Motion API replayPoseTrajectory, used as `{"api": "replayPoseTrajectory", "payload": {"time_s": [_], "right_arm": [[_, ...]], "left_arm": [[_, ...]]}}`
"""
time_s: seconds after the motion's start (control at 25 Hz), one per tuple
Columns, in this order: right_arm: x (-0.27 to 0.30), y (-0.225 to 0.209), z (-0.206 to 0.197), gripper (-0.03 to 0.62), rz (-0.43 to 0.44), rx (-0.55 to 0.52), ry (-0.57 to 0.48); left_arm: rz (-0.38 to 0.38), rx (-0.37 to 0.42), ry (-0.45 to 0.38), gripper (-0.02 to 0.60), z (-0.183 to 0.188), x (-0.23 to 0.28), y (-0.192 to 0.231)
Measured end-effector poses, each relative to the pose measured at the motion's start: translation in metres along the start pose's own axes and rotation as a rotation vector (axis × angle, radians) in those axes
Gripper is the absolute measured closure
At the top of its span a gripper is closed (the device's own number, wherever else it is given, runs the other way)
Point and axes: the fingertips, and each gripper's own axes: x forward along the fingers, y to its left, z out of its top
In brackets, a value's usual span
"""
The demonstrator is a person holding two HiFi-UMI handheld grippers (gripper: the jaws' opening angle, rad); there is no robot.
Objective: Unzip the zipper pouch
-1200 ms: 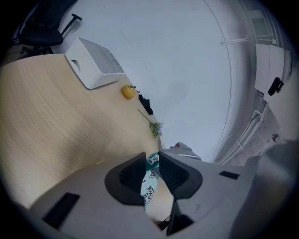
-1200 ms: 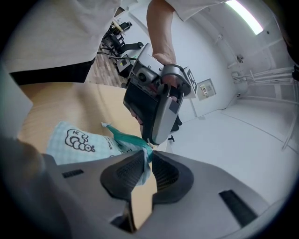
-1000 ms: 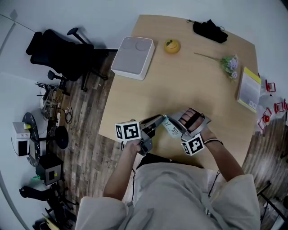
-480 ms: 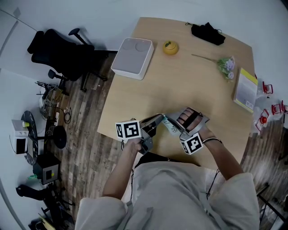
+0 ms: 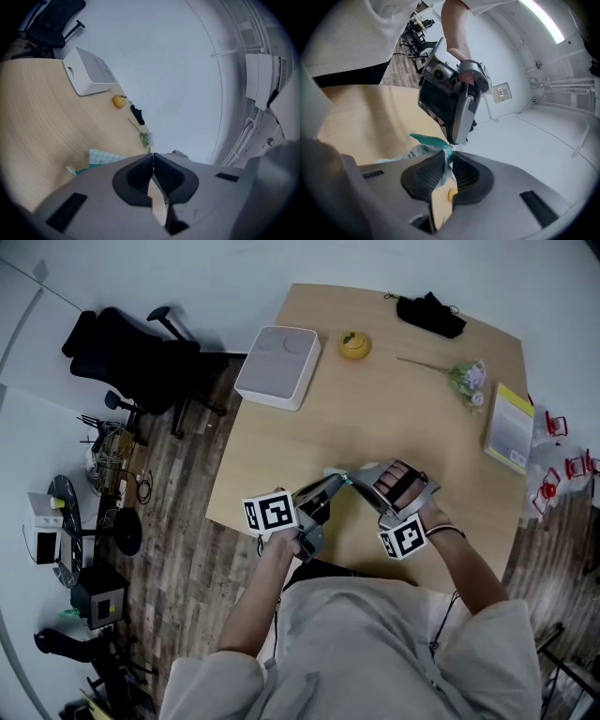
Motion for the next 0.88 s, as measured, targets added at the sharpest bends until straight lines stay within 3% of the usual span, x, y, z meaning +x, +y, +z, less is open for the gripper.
{"api": "replayPoseTrajectory", "payload": {"time_s": [0.24,0.44,0.88], "right_arm": [[-0.004,-0.012,-0.003,0.536,-0.031,0.011,0.012],[-0.009,-0.019,-0.009,0.537,-0.041,0.088,0.023],[-0.017,-0.026,-0.011,0.539,-0.057,0.09,0.038]], "left_arm": [[-0.028,0.009,-0.013,0.557,0.006,0.002,-0.011],[-0.036,0.015,-0.031,0.557,0.01,-0.001,-0.013],[-0.043,0.009,-0.047,0.557,0.01,-0.006,-0.016]]}}
